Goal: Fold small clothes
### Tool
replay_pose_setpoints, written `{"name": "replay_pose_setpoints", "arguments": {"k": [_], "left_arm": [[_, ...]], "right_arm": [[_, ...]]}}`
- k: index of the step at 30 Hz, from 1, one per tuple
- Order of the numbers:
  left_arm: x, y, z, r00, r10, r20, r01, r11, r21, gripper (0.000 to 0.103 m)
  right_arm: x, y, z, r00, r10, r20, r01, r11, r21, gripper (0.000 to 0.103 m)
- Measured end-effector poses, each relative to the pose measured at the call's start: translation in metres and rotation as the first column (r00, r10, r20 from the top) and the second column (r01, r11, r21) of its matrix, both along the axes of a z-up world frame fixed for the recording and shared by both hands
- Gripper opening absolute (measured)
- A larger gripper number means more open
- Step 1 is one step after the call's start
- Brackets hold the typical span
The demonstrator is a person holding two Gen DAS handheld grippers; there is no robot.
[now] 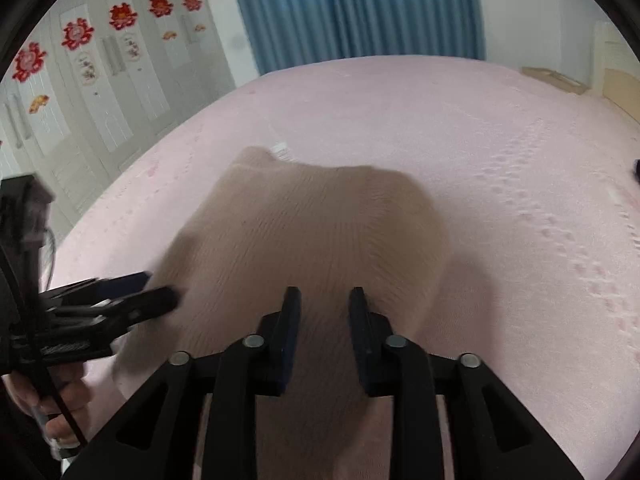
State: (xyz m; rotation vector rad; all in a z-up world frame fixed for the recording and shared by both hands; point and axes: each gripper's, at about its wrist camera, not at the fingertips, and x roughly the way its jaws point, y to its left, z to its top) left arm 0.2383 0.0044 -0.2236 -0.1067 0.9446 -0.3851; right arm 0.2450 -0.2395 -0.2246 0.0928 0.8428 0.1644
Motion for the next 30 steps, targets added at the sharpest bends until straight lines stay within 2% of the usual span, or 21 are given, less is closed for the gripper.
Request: {"name": "replay_pose_setpoints", "arguments": {"k": [3, 5, 8, 11, 14, 17, 20, 25, 29, 30], "left_arm": [[-0.009, -0.005, -0.011, 1.000, -0.001, -0.025, 0.002, 0.999, 0.043, 0.072], [-0.011, -0.005, -0.014, 0.999, 0.005, -0.051, -0.004, 1.000, 0.023, 0.072], [-0.016, 0.001, -0.007, 0.998, 0.016, -0.052, -0.017, 1.000, -0.008, 0.071], [-0.018, 0.006, -0.002, 0.998, 0.027, -0.061, -0.028, 1.000, -0.006, 0.069], [-0.023, 0.008, 0.003, 0.996, 0.050, -0.076, -0.050, 0.999, 0.006, 0.069], [-0.037, 0.007, 0.015, 0.996, 0.045, -0.082, -0.047, 0.999, -0.017, 0.069], [-0.053, 0.005, 0.029, 0.997, 0.052, -0.063, -0.052, 0.999, 0.007, 0.069], [-0.083, 0.000, 0.062, 0.998, 0.062, -0.008, -0.062, 0.996, 0.064, 0.071], [-0.110, 0.003, 0.092, 0.996, 0.083, 0.022, -0.085, 0.993, 0.077, 0.075], [-0.115, 0.003, 0.098, 0.996, 0.086, 0.026, -0.088, 0.992, 0.085, 0.076]], "right_arm": [[0.002, 0.001, -0.014, 0.999, 0.014, -0.032, -0.014, 1.000, -0.015, 0.029], [0.004, -0.003, -0.017, 0.999, 0.003, -0.044, -0.002, 1.000, 0.006, 0.029], [0.002, -0.010, 0.000, 0.998, -0.024, -0.058, 0.026, 0.999, 0.036, 0.026], [-0.010, -0.016, 0.013, 0.996, -0.080, -0.042, 0.081, 0.997, 0.018, 0.028], [-0.021, -0.025, 0.015, 0.988, -0.128, -0.091, 0.131, 0.991, 0.028, 0.028], [-0.035, -0.029, 0.018, 0.976, -0.169, -0.136, 0.175, 0.984, 0.028, 0.028], [-0.051, -0.027, 0.028, 0.966, -0.192, -0.174, 0.194, 0.981, -0.004, 0.031], [-0.088, -0.016, 0.065, 0.959, -0.239, -0.154, 0.229, 0.970, -0.076, 0.046], [-0.112, -0.009, 0.092, 0.959, -0.252, -0.131, 0.238, 0.965, -0.113, 0.047], [-0.119, -0.008, 0.098, 0.959, -0.256, -0.125, 0.242, 0.963, -0.116, 0.052]]}}
